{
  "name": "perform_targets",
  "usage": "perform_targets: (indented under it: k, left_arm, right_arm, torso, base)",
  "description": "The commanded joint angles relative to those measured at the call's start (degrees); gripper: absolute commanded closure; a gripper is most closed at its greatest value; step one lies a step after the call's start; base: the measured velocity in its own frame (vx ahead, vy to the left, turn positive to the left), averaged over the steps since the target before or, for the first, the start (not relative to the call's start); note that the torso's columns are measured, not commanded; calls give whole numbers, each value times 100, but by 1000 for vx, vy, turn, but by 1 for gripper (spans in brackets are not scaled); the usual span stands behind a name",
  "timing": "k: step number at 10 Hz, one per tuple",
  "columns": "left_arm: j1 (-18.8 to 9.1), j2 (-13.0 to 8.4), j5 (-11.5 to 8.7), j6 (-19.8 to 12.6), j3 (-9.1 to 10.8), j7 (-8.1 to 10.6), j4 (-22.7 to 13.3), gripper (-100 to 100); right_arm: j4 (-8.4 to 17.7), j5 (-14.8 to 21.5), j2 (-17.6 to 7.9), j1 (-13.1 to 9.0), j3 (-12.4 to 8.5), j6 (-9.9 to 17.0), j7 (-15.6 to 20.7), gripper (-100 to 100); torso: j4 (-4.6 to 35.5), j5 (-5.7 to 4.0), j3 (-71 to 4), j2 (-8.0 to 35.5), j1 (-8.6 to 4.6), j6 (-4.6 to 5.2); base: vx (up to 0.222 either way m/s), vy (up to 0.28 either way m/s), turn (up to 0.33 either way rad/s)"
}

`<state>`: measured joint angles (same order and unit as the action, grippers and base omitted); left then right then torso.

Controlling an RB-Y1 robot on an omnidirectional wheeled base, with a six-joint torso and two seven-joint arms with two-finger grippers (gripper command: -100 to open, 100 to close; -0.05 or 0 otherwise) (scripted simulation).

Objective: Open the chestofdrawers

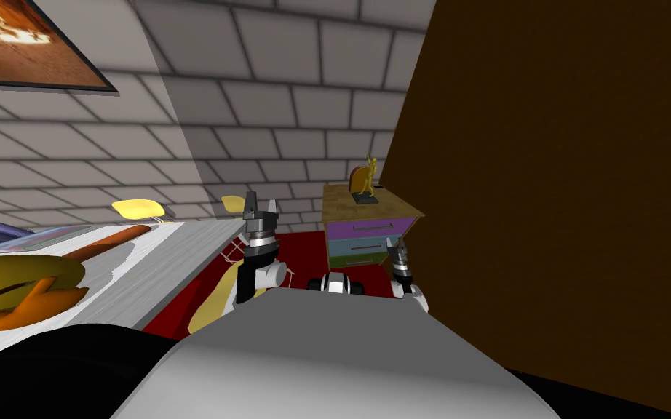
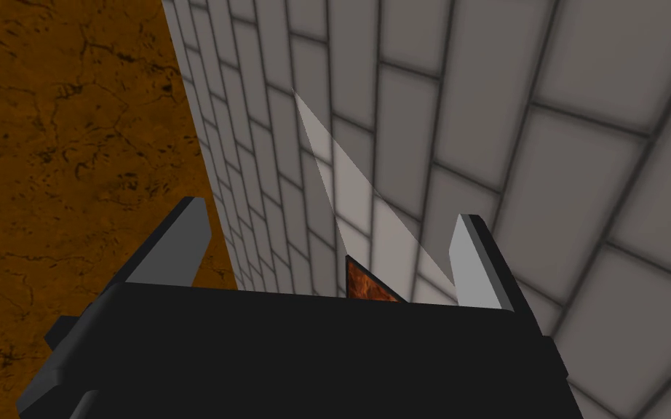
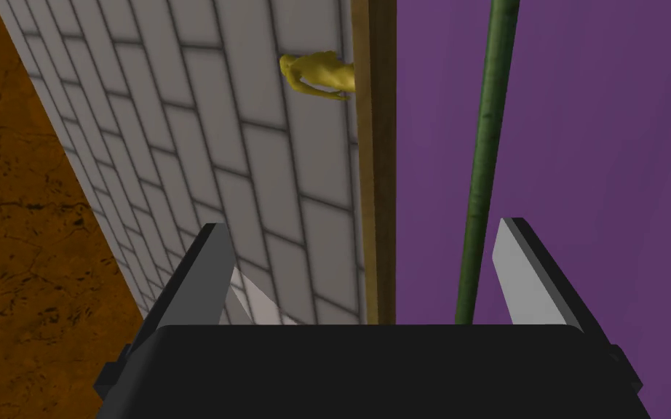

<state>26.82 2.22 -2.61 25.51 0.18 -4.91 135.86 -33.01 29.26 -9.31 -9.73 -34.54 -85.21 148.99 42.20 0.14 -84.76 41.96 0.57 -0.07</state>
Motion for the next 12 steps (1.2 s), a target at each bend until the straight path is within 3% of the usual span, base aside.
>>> perform_targets:
  k: [1,2,4,6,7,10,11,12]
  left_arm:
    - [1,0,0,0,0,0,1,0]
    - [0,0,0,0,1,0,1,0]
    - [0,-1,0,0,1,0,0,0]
    - [0,-1,0,0,1,0,0,0]
    - [0,-1,0,0,1,0,0,0]
    - [0,-1,0,0,1,0,0,0]
    - [0,-1,0,0,1,0,0,0]
    - [0,-1,0,0,2,0,0,0]
  right_arm:
    - [-354,91,131,147,88,136,-37,-100]
    - [-396,189,334,173,180,142,-4,-100]
    - [-396,189,334,173,180,142,-4,-100]
    - [-426,259,712,194,250,151,11,-100]
    - [-426,259,712,194,250,151,11,-100]
    - [-439,290,1109,204,280,154,19,-100]
    - [-509,293,1067,227,284,188,2,-100]
    - [-592,282,990,92,302,398,-117,-100]
  torso:
    - [1,0,4,10,-15,9]
    - [9,-14,21,38,-66,11]
    - [13,-20,30,50,-78,10]
    - [10,-17,22,36,-62,6]
    - [7,-12,16,28,-51,7]
    - [9,-15,20,33,-60,7]
    - [9,-15,20,34,-61,8]
    - [9,-15,21,35,-63,9]
  base:
    - [64,96,-14]
    - [41,79,126]
    - [21,39,34]
    - [19,32,65]
    - [18,30,16]
    - [11,16,19]
    - [3,6,3]
    - [-7,37,-36]
